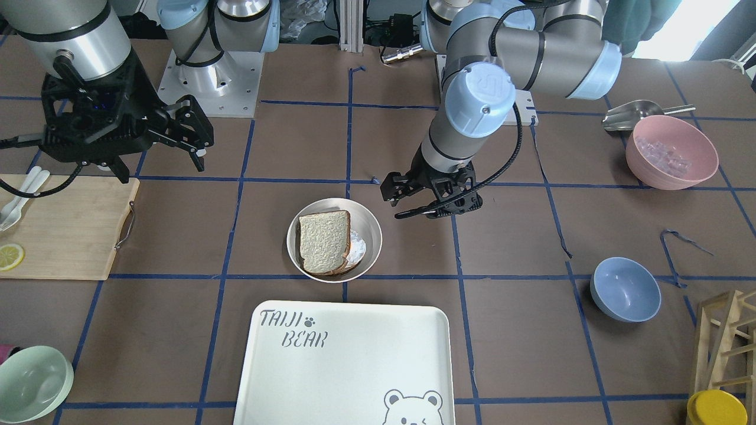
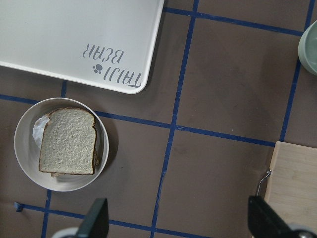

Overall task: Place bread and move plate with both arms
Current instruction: 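Raise the right gripper away while the left gripper reaches to the plate rim, then grip the plate rim nearest the left gripper, then slide the plate with the left gripper farther from the robot onto the tray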

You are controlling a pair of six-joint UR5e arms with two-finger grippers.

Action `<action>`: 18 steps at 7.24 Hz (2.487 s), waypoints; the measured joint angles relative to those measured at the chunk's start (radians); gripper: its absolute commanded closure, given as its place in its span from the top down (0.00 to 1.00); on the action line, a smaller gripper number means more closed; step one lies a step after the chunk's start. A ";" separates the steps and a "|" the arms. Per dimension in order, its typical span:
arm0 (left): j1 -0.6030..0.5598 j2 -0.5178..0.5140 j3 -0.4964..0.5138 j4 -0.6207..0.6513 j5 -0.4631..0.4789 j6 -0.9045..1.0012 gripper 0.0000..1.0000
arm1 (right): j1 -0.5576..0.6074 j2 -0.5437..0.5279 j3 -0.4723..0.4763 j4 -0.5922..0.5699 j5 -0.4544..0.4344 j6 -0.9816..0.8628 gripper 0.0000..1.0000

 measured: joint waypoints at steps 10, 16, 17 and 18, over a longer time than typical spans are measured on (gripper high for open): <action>-0.058 -0.106 -0.104 0.293 -0.051 -0.196 0.00 | 0.034 -0.007 0.007 0.000 -0.012 -0.005 1.00; 0.058 -0.071 -0.072 0.377 -0.157 -0.104 0.00 | 0.029 -0.006 0.008 0.003 -0.013 -0.005 1.00; 0.082 -0.083 -0.036 0.386 -0.172 -0.060 0.00 | 0.029 -0.006 0.008 0.002 -0.014 -0.005 1.00; 0.099 -0.101 0.009 0.386 -0.197 -0.010 0.00 | 0.028 -0.006 0.008 0.002 -0.014 -0.002 1.00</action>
